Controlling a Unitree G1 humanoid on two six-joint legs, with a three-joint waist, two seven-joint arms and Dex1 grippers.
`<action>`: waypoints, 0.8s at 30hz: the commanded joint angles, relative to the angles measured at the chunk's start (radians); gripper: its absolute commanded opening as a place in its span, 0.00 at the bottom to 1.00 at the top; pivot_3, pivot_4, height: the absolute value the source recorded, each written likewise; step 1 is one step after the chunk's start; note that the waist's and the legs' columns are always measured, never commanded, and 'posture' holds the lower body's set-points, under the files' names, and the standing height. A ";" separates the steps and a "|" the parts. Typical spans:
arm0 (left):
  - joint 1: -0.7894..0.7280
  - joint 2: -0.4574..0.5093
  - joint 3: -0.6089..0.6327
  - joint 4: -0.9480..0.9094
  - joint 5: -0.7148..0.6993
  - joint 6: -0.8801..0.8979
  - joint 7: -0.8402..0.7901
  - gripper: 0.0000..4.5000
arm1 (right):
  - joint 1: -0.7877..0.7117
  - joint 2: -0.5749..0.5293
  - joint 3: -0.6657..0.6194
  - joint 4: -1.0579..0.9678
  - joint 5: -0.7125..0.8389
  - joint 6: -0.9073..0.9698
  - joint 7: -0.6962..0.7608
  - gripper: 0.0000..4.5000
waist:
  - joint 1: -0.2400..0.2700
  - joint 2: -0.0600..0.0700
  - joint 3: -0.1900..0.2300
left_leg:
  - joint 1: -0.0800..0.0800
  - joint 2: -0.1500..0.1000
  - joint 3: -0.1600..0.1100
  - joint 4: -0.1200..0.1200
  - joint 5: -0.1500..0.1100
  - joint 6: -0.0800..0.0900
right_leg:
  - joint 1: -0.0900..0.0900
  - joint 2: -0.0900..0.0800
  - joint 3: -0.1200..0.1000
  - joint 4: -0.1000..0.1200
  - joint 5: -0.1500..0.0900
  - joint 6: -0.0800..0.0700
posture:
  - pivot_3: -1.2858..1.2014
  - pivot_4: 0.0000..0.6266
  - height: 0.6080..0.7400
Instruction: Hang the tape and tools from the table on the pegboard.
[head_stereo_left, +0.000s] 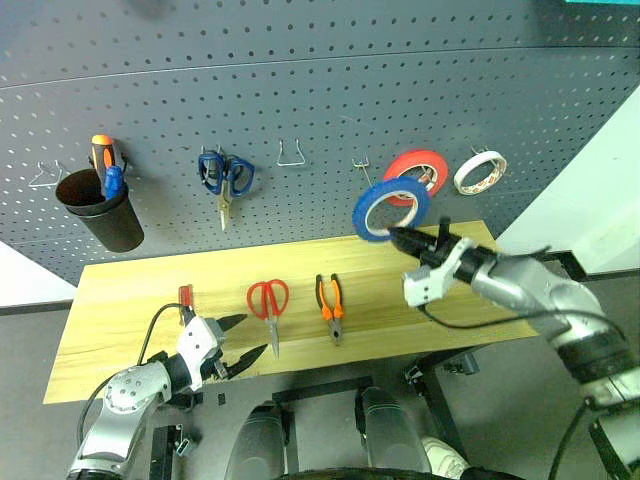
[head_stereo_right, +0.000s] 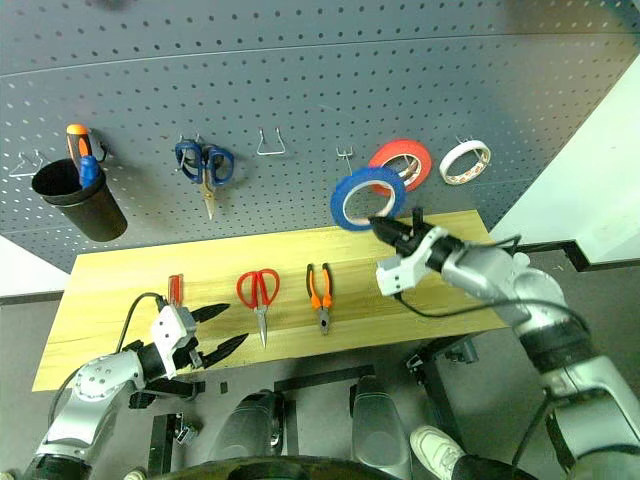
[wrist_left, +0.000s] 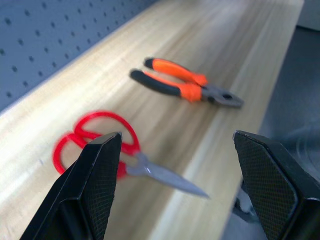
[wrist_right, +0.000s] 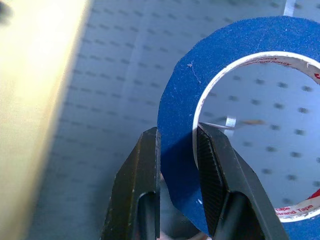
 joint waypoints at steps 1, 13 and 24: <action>0.005 -0.004 0.005 -0.010 0.001 -0.015 0.010 0.83 | -0.084 0.030 0.038 0.127 0.017 -0.025 0.027 0.15 | 0.000 0.000 0.000 | 0.000 0.000 0.000 0.000 0.000 0.000 | 0.000 0.000 0.000 0.000 0.000 0.000 | 0.49 0.22 0.93; 0.071 -0.003 0.022 -0.063 0.001 -0.012 0.050 0.83 | -0.240 0.074 0.146 0.363 -0.007 -0.120 0.013 0.68 | 0.002 0.000 0.000 | -0.001 0.000 0.000 0.000 0.000 0.000 | -0.001 0.000 0.000 0.000 0.000 0.000 | 0.51 0.23 0.93; 0.060 0.063 0.100 0.041 0.018 0.009 0.076 0.83 | 0.109 0.254 0.146 0.114 0.544 0.164 0.520 0.87 | -0.003 -0.001 0.001 | 0.001 0.000 0.000 0.003 0.000 0.001 | 0.000 0.000 0.001 0.003 0.001 -0.001 | 0.49 0.25 0.93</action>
